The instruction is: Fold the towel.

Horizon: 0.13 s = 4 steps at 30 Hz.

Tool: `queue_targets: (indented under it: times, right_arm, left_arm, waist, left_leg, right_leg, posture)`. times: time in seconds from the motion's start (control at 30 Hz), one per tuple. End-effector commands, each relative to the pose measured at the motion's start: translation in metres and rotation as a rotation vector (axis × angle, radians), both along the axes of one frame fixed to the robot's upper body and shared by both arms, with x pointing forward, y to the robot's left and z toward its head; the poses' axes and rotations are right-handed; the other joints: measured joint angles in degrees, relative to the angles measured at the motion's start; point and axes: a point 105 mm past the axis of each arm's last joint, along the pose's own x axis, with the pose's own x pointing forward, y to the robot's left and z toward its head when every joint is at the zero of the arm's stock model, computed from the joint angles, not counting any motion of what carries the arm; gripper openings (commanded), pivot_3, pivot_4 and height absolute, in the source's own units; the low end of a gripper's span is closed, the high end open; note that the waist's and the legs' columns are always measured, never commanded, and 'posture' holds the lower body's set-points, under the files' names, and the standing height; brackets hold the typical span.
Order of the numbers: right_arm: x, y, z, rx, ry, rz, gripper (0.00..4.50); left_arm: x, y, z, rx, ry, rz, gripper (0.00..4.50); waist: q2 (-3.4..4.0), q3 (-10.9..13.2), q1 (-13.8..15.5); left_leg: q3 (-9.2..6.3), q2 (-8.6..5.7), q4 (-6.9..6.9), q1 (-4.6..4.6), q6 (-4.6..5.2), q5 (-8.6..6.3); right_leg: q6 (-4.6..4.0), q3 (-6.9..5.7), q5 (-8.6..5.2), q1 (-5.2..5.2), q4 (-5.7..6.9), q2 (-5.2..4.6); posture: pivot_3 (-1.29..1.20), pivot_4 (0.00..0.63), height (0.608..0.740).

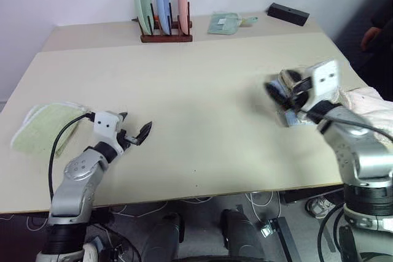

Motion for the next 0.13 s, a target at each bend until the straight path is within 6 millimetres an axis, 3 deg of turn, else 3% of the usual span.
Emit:
queue_targets:
  times: [0.03,0.13]
  right_arm:
    - [0.001,0.013,-0.003,-0.010,-0.002,0.105,3.42]
    - [0.006,0.013,-0.014,-0.006,0.042,0.150,3.42]
  left_arm:
    - [-0.015,0.005,0.009,0.031,-0.023,-0.028,4.50]
    - [-0.025,0.006,0.010,0.028,-0.024,-0.023,4.50]
  waist:
    - [-0.04,0.0,0.1]
    - [-0.11,0.1,0.3]
  left_leg:
    - [0.00,-0.01,0.01,-0.01,0.00,0.00]
    - [-0.02,-0.01,0.02,-0.01,0.00,0.00]
  right_leg:
    - [0.00,0.00,0.00,0.00,-0.02,-0.01]
    - [-0.04,0.00,-0.01,0.02,-0.04,-0.03]
  posture:
    - [0.00,0.150,0.740]
    - [0.00,0.150,0.740]
